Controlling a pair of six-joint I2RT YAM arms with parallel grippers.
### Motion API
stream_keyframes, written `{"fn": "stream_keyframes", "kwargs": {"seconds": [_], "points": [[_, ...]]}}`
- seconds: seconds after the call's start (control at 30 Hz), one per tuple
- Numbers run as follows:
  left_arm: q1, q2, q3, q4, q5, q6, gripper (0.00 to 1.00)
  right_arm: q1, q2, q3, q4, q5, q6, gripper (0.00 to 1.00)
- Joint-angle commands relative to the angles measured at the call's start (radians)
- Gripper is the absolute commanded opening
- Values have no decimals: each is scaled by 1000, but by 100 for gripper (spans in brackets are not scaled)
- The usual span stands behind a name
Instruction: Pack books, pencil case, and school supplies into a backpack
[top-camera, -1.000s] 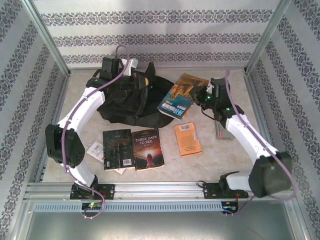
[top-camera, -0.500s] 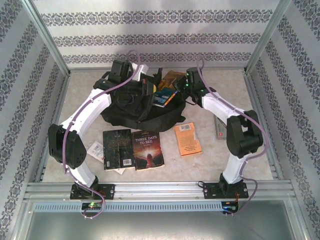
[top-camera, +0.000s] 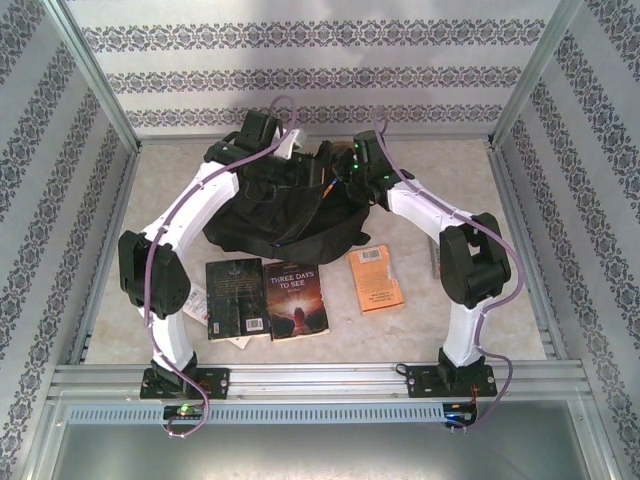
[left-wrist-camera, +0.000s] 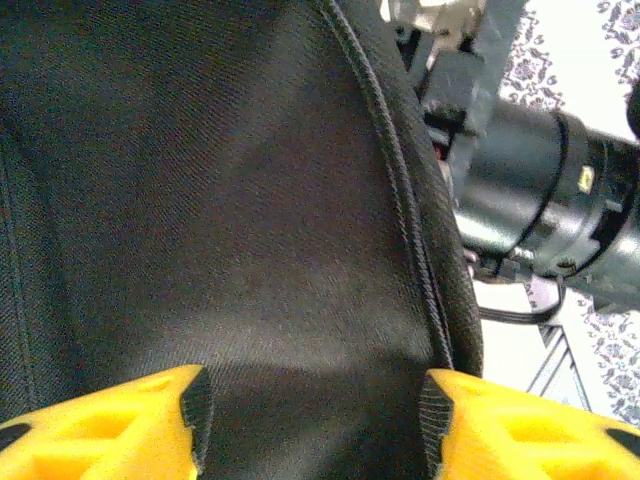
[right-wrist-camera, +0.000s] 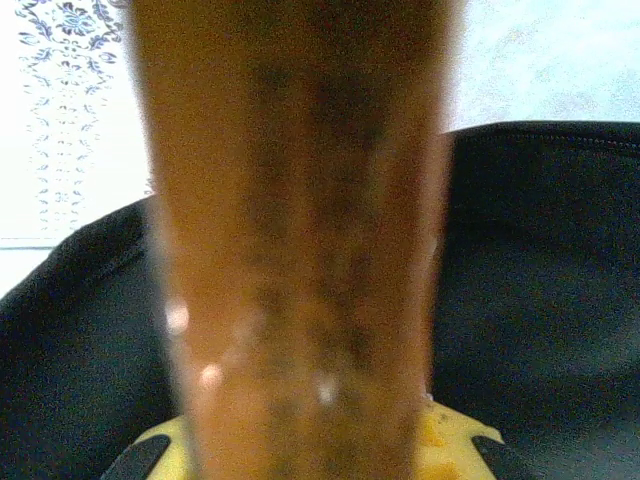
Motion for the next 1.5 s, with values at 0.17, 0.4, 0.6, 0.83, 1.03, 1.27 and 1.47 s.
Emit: {"fn": "stream_keyframes", "kwargs": {"seconds": [0.17,0.4,0.6,0.83,1.03,1.27,1.47], "points": [[10,55,167,-110,-29,27,65,13,-34,9,79,-56,26,0],[9,92,222,-137,-25,38,70,15,-31,25,79,-70,32,0],[8,181,304,-203,-29,59,70,19,-30,26,75,-72,36,0],[8,208,319,-237,-84,82,56,21,-31,17,79,-74,43,0],[9,193,318,-269,-127,107,20,19,-38,-1,85,-69,43,0],[13,146,313,-275,-144,111,0,16,-56,-34,92,-62,33,0],[27,77,324,-267,-138,108,0,-5,-99,-119,119,-60,3,0]]}}
